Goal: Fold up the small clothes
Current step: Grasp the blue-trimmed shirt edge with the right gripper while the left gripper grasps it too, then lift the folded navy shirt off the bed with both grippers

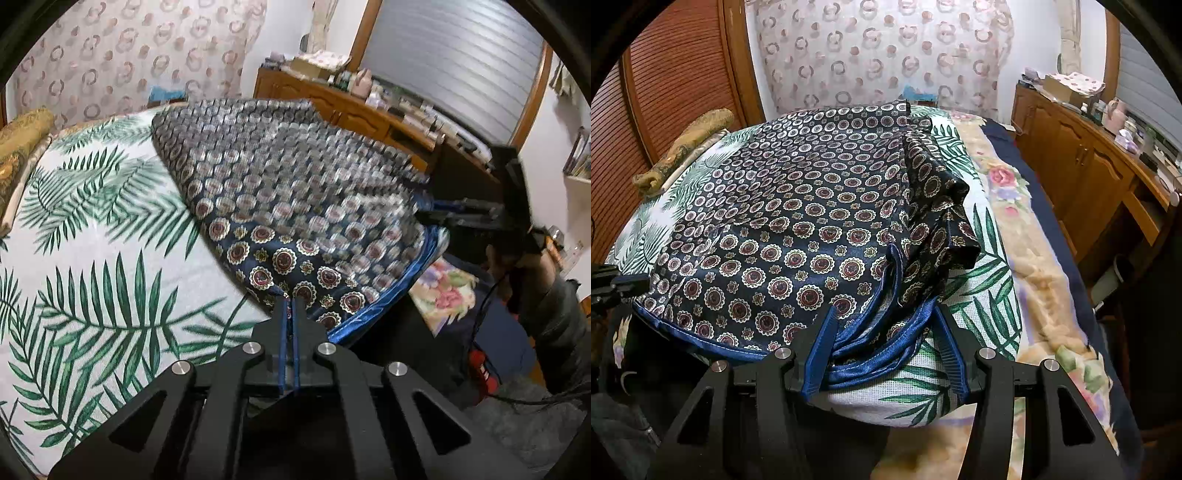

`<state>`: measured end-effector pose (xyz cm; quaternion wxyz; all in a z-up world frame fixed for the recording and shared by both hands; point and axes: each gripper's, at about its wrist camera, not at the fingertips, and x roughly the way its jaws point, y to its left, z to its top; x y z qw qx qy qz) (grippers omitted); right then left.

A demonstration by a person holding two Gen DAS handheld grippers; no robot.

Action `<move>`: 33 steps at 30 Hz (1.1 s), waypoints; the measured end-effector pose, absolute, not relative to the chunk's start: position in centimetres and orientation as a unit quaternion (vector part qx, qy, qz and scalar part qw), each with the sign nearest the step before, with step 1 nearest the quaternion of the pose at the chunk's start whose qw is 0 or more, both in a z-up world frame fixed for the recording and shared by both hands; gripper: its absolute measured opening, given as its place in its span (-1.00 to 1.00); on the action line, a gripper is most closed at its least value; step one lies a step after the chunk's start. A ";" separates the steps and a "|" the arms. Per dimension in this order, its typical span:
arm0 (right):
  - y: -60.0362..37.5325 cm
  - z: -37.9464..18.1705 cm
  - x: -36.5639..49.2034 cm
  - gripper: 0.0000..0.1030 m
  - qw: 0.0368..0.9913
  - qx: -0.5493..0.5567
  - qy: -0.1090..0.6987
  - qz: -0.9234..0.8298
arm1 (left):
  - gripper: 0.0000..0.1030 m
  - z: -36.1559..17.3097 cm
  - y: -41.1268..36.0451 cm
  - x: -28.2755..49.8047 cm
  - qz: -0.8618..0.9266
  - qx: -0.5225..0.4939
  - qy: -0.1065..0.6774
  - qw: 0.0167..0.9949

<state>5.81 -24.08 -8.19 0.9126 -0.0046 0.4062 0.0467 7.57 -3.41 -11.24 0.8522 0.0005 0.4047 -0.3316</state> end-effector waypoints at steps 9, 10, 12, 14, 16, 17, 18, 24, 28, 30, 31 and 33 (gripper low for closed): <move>-23.7 -8.2 5.6 -0.85 0.914 -0.016 0.401 0.066 | -0.96 -7.9 -3.4 7.4 -0.345 -0.017 0.360 0.867; -23.7 -8.2 5.6 -0.87 0.914 -0.011 0.400 0.069 | -0.96 -7.7 -3.4 7.4 -0.346 -0.018 0.358 0.867; -23.9 -8.2 5.5 -0.93 0.915 0.000 0.396 0.075 | -0.96 -7.4 -3.4 7.5 -0.346 -0.019 0.354 0.869; -24.1 -8.1 5.3 -0.95 0.919 0.016 0.386 0.083 | -0.96 -7.2 -3.5 7.7 -0.348 -0.020 0.350 0.870; -24.2 -7.7 5.1 -0.95 0.924 0.023 0.372 0.084 | -0.96 -6.7 -3.5 7.9 -0.350 -0.022 0.344 0.871; -24.3 -7.3 5.1 -0.95 0.927 0.028 0.363 0.087 | -0.96 -6.3 -3.5 8.1 -0.350 -0.024 0.339 0.873; -24.4 -6.8 5.1 -0.95 0.931 0.034 0.353 0.091 | -0.96 -5.9 -3.5 8.4 -0.352 -0.027 0.333 0.874; -24.6 -2.6 6.7 -0.96 0.951 0.031 0.291 0.097 | -0.96 -3.4 -3.9 12.2 -0.348 -0.036 0.305 0.886; -24.5 0.0 9.4 -0.96 0.960 0.019 0.261 0.099 | -0.96 -1.7 -3.5 15.6 -0.338 -0.048 0.288 0.895; -24.2 1.0 11.2 -0.96 0.962 0.011 0.253 0.102 | -0.97 -1.0 -3.3 17.6 -0.329 -0.051 0.281 0.900; -24.1 1.4 12.2 -0.96 0.962 0.007 0.252 0.104 | -0.97 -0.8 -3.1 18.4 -0.325 -0.052 0.279 0.902; -23.4 2.0 14.3 -0.96 0.962 -0.006 0.249 0.108 | -0.97 -0.6 -3.0 20.5 -0.315 -0.051 0.278 0.906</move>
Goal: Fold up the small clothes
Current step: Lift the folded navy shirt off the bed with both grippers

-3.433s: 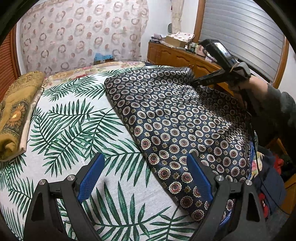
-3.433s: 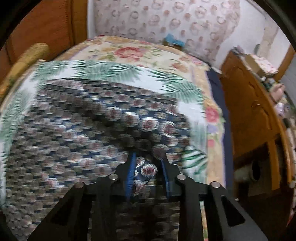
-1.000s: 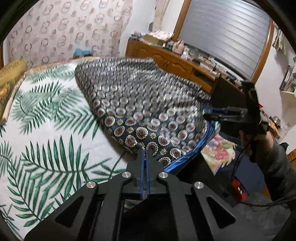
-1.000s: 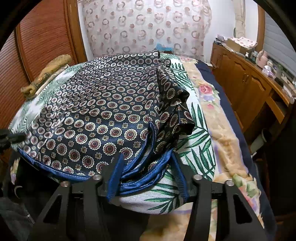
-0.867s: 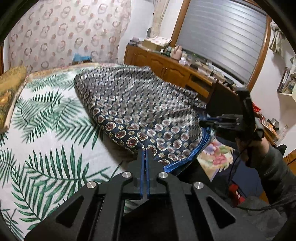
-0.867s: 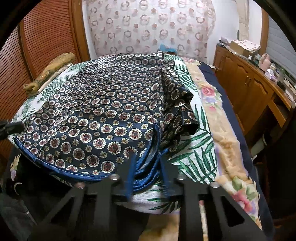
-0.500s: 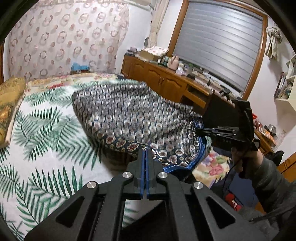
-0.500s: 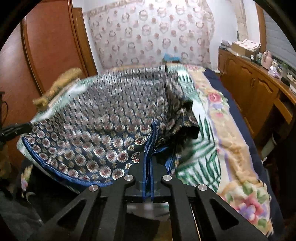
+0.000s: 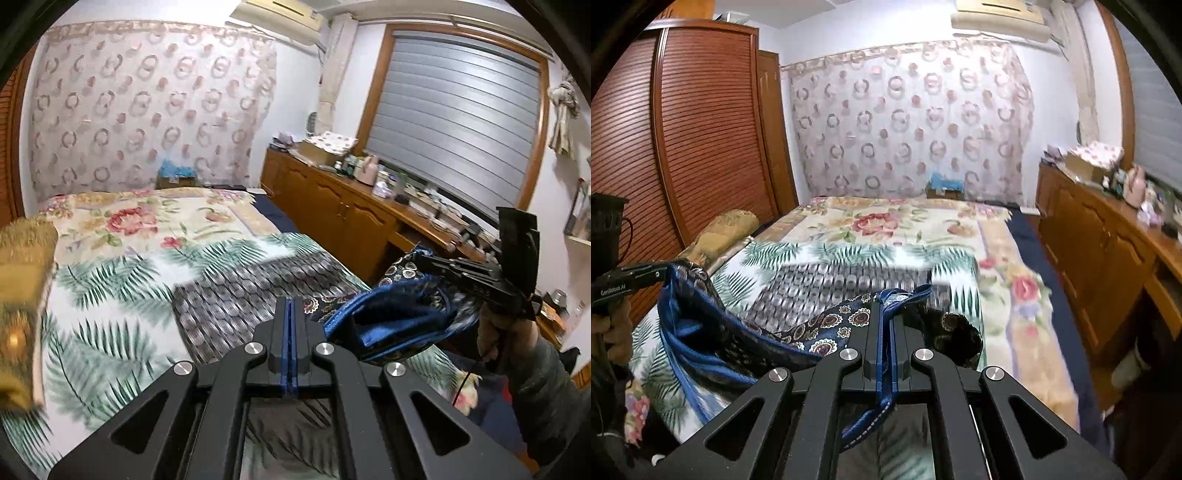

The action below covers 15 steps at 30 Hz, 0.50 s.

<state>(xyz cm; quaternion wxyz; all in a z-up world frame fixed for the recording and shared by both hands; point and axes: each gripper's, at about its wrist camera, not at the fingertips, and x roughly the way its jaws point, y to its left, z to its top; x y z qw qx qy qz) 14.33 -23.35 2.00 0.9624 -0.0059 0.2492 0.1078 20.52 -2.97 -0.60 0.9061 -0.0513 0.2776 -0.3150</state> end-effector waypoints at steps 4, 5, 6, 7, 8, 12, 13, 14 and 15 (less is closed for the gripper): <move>-22.4 2.1 19.7 -0.96 0.959 -0.027 0.257 0.115 | -0.97 -1.5 -2.6 25.2 -0.291 -0.056 0.291 0.910; -22.1 1.9 21.1 -0.96 0.958 -0.032 0.262 0.115 | -0.97 -1.7 -2.5 26.0 -0.287 -0.055 0.294 0.910; -21.8 1.6 22.3 -0.96 0.956 -0.036 0.266 0.116 | -0.97 -2.4 -2.4 27.4 -0.278 -0.053 0.302 0.910; -21.5 1.2 23.6 -0.96 0.954 -0.039 0.272 0.118 | -0.97 -2.7 -2.4 28.1 -0.274 -0.051 0.306 0.910; -21.4 0.8 24.6 -0.96 0.952 -0.042 0.278 0.119 | -0.97 -3.3 -2.4 29.0 -0.270 -0.050 0.314 0.909; -21.0 -0.6 29.0 -0.96 0.943 -0.049 0.310 0.114 | -0.97 -5.4 -2.4 31.7 -0.252 -0.043 0.338 0.906; -21.2 -0.4 29.8 -0.96 0.942 -0.048 0.316 0.106 | -0.97 -5.9 -2.3 32.1 -0.248 -0.043 0.343 0.905; -21.3 -0.8 30.5 -0.96 0.941 -0.044 0.319 0.106 | -0.96 -6.1 -2.2 32.4 -0.246 -0.043 0.347 0.904; -21.3 -0.5 31.2 -0.88 0.940 -0.039 0.320 0.107 | -0.96 -6.6 -2.1 32.7 -0.240 -0.042 0.352 0.904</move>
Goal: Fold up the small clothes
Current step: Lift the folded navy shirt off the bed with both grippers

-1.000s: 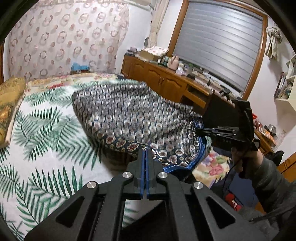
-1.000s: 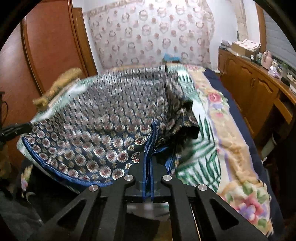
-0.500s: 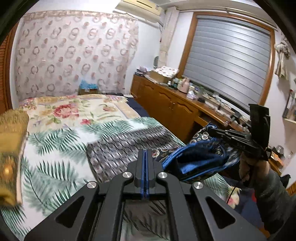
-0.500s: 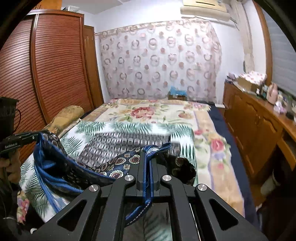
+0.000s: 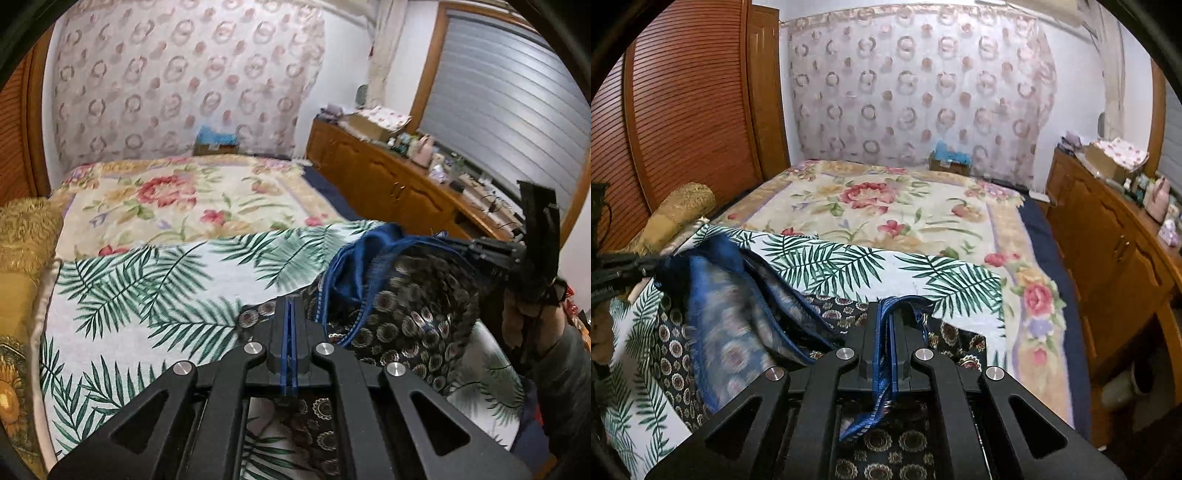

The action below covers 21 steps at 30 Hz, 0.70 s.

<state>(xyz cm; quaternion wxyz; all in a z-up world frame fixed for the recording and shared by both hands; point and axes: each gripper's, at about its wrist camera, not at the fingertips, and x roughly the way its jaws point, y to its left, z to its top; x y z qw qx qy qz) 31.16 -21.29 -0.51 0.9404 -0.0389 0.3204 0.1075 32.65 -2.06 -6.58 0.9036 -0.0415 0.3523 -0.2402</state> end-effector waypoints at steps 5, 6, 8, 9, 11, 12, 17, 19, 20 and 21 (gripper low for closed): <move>-22.6 1.3 31.5 -0.15 0.952 -0.015 0.294 0.081 | -0.96 -7.5 -1.9 32.9 -0.224 -0.026 0.362 0.905; -23.0 1.8 31.3 -0.08 0.955 -0.010 0.285 0.078 | -0.96 -7.5 -1.9 32.9 -0.219 -0.024 0.362 0.906; -23.7 2.6 30.6 -0.05 0.959 -0.011 0.276 0.066 | -0.95 -7.3 -1.8 32.8 -0.217 -0.021 0.360 0.907; -24.0 2.9 30.0 -0.03 0.960 -0.012 0.274 0.064 | -0.95 -7.1 -1.6 32.7 -0.219 -0.023 0.358 0.907; -24.3 2.8 29.0 -0.01 0.957 -0.015 0.283 0.070 | -0.55 -6.8 -1.5 32.7 -0.223 -0.025 0.357 0.907; -24.5 2.5 28.7 0.00 0.954 -0.019 0.290 0.073 | -0.39 -6.7 -1.4 32.6 -0.226 -0.026 0.354 0.907; -24.3 -0.1 29.0 0.01 0.936 -0.040 0.342 0.070 | 0.31 -7.1 -2.0 32.6 -0.243 -0.019 0.361 0.900; -24.2 -0.9 29.6 0.01 0.929 -0.040 0.361 0.069 | 0.34 -7.6 -2.4 32.7 -0.245 -0.019 0.370 0.896; -24.1 -1.3 29.9 0.03 0.926 -0.038 0.368 0.071 | 0.34 -8.2 -2.7 33.0 -0.245 -0.016 0.381 0.892; -23.8 -1.5 29.9 0.09 0.925 -0.037 0.372 0.073 | 0.34 -8.5 -2.8 33.2 -0.243 -0.014 0.387 0.889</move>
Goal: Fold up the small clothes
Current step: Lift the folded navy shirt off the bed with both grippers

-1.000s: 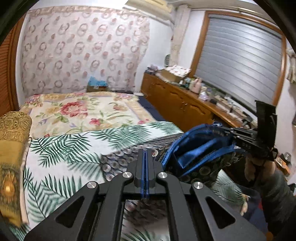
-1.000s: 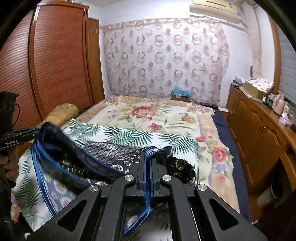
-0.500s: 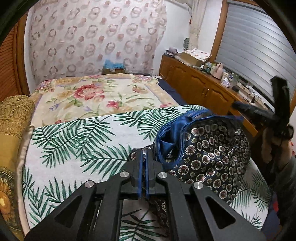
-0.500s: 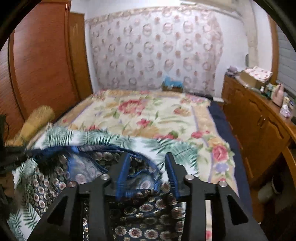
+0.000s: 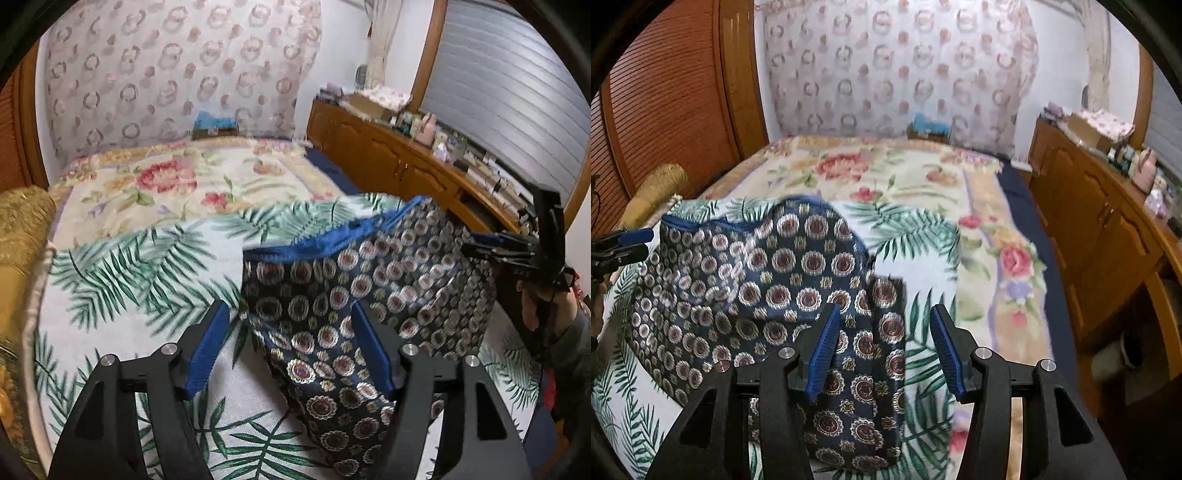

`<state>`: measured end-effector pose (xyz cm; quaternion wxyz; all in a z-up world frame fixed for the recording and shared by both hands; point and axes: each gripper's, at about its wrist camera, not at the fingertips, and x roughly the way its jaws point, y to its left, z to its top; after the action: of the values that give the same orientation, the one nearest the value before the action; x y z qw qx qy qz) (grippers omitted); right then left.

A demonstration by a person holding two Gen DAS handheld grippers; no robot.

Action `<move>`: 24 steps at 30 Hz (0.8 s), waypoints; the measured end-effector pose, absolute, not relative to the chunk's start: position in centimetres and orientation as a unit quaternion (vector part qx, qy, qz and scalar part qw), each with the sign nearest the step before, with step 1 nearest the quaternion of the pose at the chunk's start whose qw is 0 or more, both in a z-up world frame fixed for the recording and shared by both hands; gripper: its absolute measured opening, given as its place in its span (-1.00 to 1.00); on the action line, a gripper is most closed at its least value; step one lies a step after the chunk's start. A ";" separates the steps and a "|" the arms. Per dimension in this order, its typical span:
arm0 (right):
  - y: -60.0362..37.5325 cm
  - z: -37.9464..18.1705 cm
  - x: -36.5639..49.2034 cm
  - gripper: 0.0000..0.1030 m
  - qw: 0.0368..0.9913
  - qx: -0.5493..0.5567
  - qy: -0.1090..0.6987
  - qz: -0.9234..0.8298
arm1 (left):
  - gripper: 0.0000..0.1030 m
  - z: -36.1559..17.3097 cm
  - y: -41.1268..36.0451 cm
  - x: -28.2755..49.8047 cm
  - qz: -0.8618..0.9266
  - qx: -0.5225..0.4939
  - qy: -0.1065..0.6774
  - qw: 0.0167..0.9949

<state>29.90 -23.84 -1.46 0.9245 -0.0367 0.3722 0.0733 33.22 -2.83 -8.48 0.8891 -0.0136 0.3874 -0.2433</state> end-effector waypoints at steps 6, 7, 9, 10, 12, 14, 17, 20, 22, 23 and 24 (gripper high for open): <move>-23.8 -3.3 32.5 0.45 0.915 -0.039 0.398 0.057 | 0.35 -10.7 -3.3 34.6 -0.234 -0.011 0.427 0.873; -23.9 -3.6 32.9 0.46 0.913 -0.038 0.404 0.050 | 0.35 -10.9 -3.2 34.8 -0.232 -0.014 0.430 0.873; -24.1 -3.8 33.5 0.47 0.910 -0.023 0.411 0.055 | 0.35 -11.2 -3.0 35.2 -0.228 -0.016 0.435 0.871; -24.2 -3.7 33.6 0.47 0.909 -0.016 0.412 0.058 | 0.35 -11.3 -2.9 35.3 -0.228 -0.018 0.436 0.870; -24.5 -3.5 33.7 0.47 0.908 -0.002 0.414 0.064 | 0.35 -11.5 -2.8 35.4 -0.230 -0.030 0.441 0.867; -24.9 -3.4 33.6 0.47 0.906 0.015 0.416 0.070 | 0.35 -11.5 -2.8 35.4 -0.228 -0.034 0.439 0.868; -25.2 -3.5 33.2 0.47 0.907 0.013 0.415 0.074 | 0.34 -11.6 -3.1 35.1 -0.227 -0.025 0.432 0.872; -25.0 -3.5 32.8 0.37 0.905 0.005 0.418 0.084 | 0.03 -11.7 -3.4 34.8 -0.234 -0.016 0.429 0.872; -25.1 -3.5 32.6 0.15 0.903 0.009 0.418 0.096 | -0.15 -11.6 -3.6 34.8 -0.243 -0.013 0.432 0.868; -25.1 -3.5 32.5 -0.04 0.902 0.010 0.419 0.102 | -0.27 -11.6 -3.7 34.9 -0.247 -0.014 0.435 0.866; -25.1 -3.5 32.3 -0.27 0.901 0.014 0.420 0.110 | -0.30 -11.6 -3.8 34.8 -0.251 -0.014 0.437 0.864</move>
<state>32.28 -25.12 -3.48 0.9006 0.0141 0.4202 0.1104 34.80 -3.83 -11.59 0.8639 -0.0136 0.4365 -0.2507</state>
